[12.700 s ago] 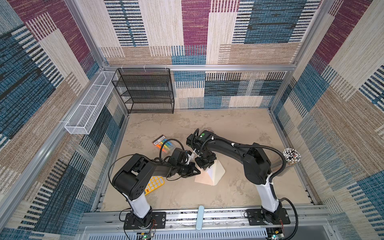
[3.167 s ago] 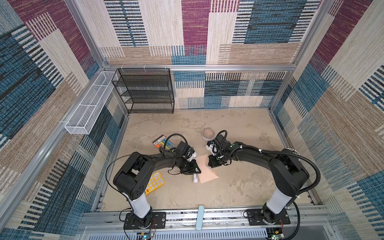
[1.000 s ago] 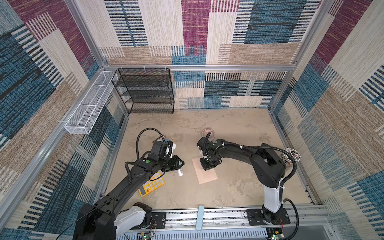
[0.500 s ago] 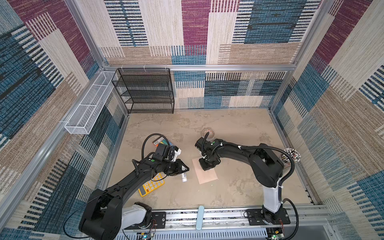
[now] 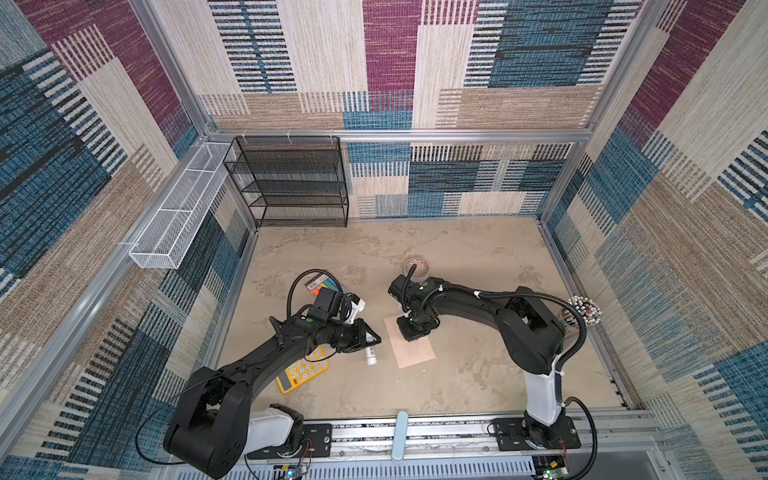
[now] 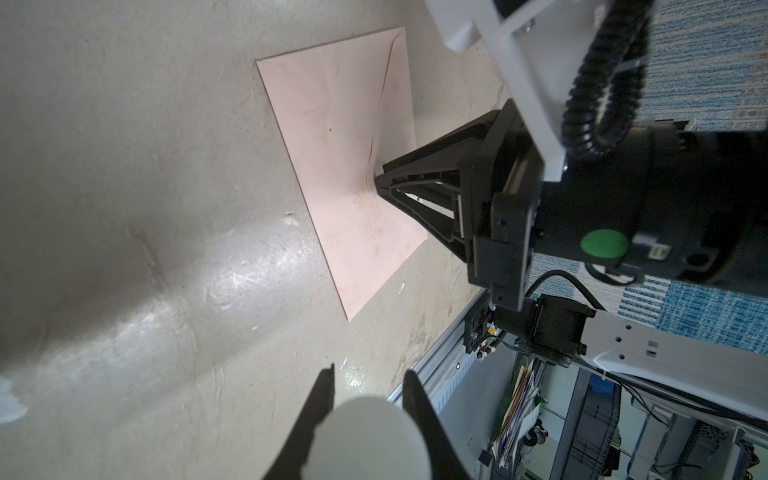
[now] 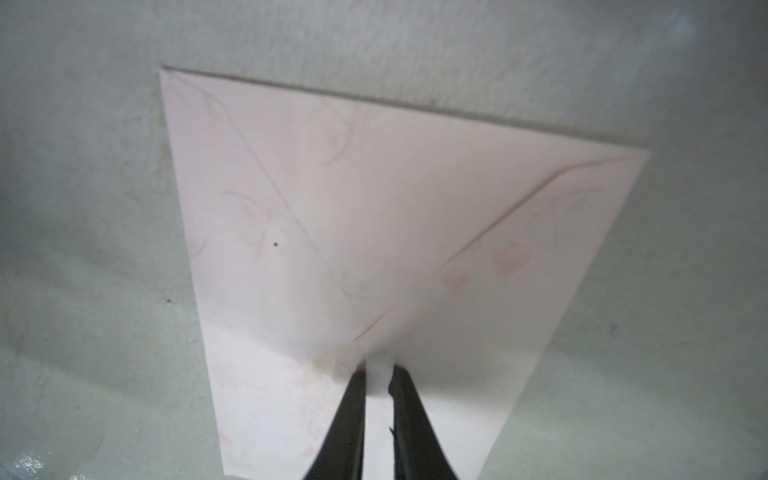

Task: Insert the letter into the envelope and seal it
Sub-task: 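Press the folded flap with the right gripper while the left arm draws back, then hold the right gripper pressed on the closed flap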

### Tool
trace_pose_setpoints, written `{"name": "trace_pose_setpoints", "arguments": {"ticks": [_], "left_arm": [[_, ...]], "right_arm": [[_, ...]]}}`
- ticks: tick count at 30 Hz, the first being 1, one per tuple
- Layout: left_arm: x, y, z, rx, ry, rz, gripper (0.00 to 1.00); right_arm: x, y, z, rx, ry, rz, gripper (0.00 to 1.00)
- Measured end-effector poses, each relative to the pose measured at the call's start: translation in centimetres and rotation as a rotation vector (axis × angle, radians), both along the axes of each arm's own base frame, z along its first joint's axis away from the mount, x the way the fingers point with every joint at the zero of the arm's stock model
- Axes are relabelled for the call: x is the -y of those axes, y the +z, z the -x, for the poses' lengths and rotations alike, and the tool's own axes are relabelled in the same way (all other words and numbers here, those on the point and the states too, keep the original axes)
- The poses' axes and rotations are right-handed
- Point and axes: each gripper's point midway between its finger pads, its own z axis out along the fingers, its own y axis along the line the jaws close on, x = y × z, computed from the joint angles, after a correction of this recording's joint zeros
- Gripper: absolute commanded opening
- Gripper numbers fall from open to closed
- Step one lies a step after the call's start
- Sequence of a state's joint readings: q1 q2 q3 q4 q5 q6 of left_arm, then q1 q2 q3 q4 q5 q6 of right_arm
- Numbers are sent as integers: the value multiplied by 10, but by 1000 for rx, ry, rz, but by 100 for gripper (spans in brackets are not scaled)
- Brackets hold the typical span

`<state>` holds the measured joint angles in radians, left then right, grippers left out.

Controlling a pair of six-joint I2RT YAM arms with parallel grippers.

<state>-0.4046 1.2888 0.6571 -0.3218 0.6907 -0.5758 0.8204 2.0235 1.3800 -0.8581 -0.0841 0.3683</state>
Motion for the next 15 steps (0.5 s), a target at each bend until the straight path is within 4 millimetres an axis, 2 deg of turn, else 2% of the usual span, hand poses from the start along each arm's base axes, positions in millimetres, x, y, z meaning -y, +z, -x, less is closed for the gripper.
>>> {"name": "trace_pose_setpoints", "arguments": {"ticks": [15], "left_arm": [[1,-6,0,-22,0,-8,0]], "right_arm": [[-2,0,1,-5,3,-3,22]]}}
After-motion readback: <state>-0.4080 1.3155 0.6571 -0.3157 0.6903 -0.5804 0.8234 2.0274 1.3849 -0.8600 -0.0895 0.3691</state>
